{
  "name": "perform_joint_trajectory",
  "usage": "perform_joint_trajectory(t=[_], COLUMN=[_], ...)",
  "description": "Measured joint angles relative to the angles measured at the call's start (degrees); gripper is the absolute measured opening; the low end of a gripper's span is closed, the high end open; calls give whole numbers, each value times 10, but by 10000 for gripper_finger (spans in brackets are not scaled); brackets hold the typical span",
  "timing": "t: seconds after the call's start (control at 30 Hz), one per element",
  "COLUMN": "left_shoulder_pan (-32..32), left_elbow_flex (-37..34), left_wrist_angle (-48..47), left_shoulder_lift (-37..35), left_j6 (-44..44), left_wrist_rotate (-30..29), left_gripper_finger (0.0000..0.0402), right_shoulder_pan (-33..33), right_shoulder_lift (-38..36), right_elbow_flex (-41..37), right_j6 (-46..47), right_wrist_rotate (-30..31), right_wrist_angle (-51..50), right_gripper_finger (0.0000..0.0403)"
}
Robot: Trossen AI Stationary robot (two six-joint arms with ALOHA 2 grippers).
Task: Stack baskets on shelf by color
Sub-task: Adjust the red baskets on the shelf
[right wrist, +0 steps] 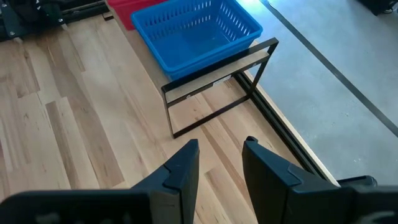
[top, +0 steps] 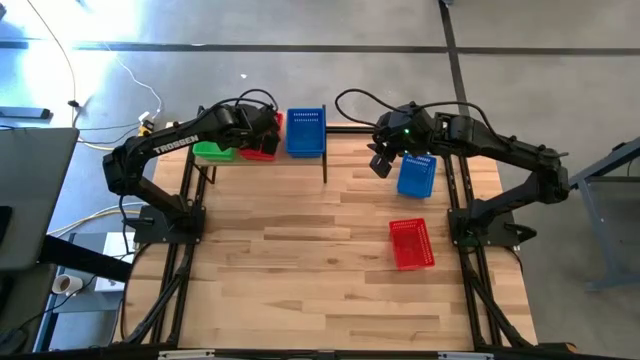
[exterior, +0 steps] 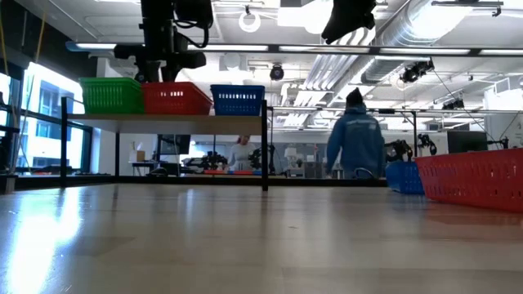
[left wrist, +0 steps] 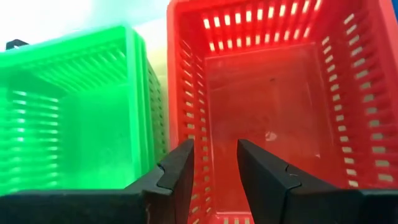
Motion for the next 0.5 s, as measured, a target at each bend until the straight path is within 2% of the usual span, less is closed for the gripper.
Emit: perform_joint_trajectory(t=[0.5], left_shoulder_pan=[-14], left_elbow_flex=[0], left_wrist_angle=[29], left_shoulder_lift=[0], left_j6=[2], left_wrist_rotate=[32], left_gripper_finger=[113], right_shoulder_pan=[0], right_shoulder_lift=[0], right_elbow_flex=[0], right_j6=[0], right_wrist_rotate=[0], right_wrist_angle=[0], right_gripper_finger=[110])
